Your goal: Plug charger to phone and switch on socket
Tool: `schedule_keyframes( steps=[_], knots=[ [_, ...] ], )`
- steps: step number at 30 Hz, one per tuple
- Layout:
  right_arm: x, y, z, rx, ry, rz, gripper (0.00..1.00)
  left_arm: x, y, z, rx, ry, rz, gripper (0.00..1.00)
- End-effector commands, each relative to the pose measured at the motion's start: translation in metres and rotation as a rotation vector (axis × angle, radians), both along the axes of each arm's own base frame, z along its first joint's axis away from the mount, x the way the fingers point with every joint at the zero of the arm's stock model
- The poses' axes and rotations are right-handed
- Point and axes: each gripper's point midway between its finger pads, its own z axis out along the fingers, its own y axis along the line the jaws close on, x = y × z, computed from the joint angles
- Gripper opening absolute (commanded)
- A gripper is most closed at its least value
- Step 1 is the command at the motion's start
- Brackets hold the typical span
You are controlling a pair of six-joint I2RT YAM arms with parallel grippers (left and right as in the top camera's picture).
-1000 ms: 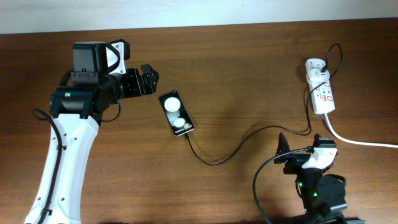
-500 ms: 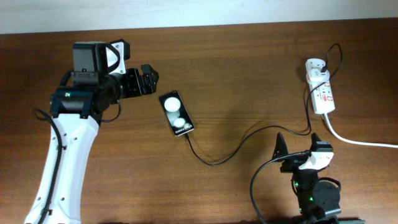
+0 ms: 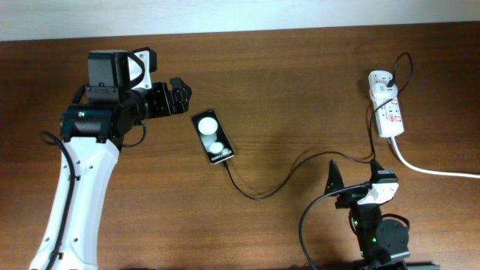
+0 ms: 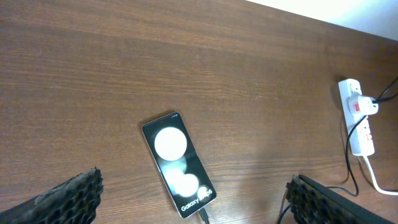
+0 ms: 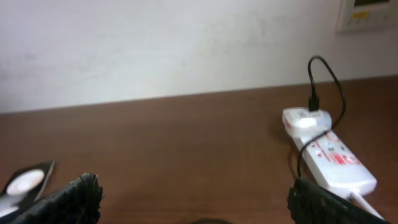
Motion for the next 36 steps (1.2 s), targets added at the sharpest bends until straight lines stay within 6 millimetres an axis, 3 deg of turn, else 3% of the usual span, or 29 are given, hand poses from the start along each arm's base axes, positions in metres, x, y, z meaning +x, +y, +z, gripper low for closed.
schedule_keyframes(
  steps=[1, 4, 27, 33, 36],
  knots=[
    [0.0, -0.002, 0.008, -0.001, -0.039, -0.009, 0.99, -0.002, 0.001, 0.01, -0.004, -0.028, -0.004, 0.99],
    [-0.001, -0.002, -0.01, -0.013, 0.031, -0.008, 0.99, -0.002, 0.001, 0.01, -0.004, -0.028, -0.004, 0.99],
    [-0.001, 0.0, -0.01, -0.012, 0.032, 0.002, 0.99, -0.001, 0.001, 0.01, -0.003, -0.028, -0.003, 0.99],
    [-0.001, 0.0, -0.01, -0.012, 0.032, 0.002, 0.99, 0.005, 0.032, 0.006, 0.131, -0.039, 0.122, 0.99],
    [-0.001, 0.0, -0.01, -0.012, 0.032, 0.002, 0.98, 0.0, 0.034, 0.002, 0.141, -0.033, 0.13, 0.99]
  ],
)
